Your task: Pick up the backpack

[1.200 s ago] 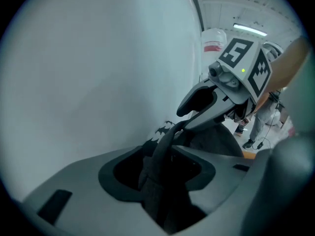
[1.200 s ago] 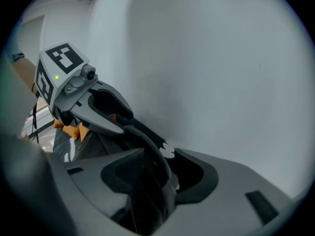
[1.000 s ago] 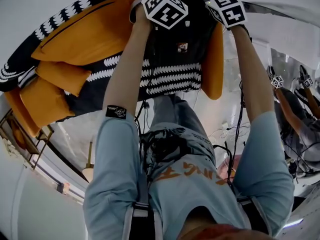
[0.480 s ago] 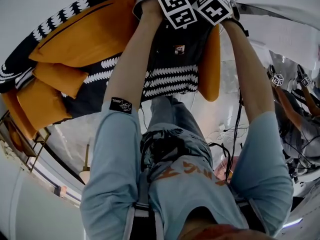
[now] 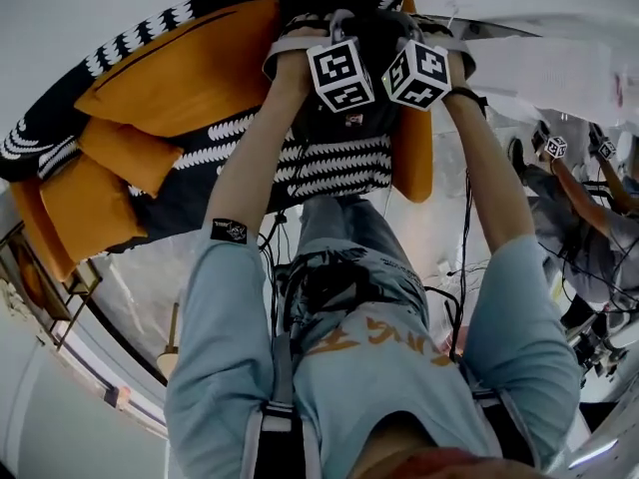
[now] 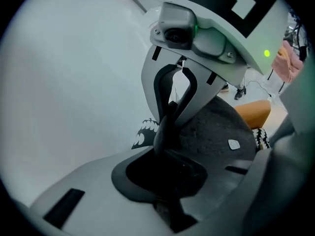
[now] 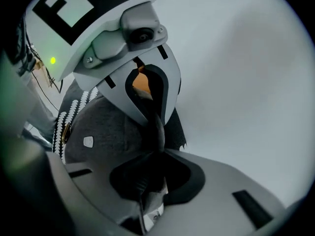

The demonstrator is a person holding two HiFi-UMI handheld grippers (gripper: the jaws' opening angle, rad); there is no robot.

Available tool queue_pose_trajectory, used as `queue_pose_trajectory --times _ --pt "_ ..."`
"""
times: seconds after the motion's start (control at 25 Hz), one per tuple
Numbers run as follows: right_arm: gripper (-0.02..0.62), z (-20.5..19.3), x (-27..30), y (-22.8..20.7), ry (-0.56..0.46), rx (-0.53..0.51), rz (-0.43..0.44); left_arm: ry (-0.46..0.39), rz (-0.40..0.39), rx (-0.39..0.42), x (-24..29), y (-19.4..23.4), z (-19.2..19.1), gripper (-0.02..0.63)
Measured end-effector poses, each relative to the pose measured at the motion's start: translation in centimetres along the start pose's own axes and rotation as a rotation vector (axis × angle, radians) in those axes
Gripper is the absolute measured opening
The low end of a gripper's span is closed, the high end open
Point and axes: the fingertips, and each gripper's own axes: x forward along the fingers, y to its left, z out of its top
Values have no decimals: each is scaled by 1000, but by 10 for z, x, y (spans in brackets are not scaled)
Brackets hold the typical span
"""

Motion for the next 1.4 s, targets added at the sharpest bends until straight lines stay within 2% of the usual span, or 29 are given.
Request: queue_pose_trajectory --times 0.24,0.44,0.68,0.8,1.0,1.12,1.24,1.4 --pt "51 10 -57 50 -9 10 -41 9 32 28 -58 -49 15 48" --pt "51 17 -104 88 -53 22 -95 25 74 -25 -104 -87 29 48" --pt "51 34 -150 116 -122 9 -236 25 130 -39 -155 -118 37 48" --pt "51 35 -166 138 -120 -24 -261 37 129 -29 -171 -138 40 48" --pt "51 36 -191 147 -141 -59 -271 64 104 40 -190 -150 52 48" --pt "51 37 -207 154 -173 -80 -271 78 104 29 -204 -159 61 48" --pt "51 38 -229 160 -204 -91 -292 84 148 29 -222 -167 73 48" --pt "51 57 -264 142 -265 -130 -342 96 250 58 -257 -145 90 48"
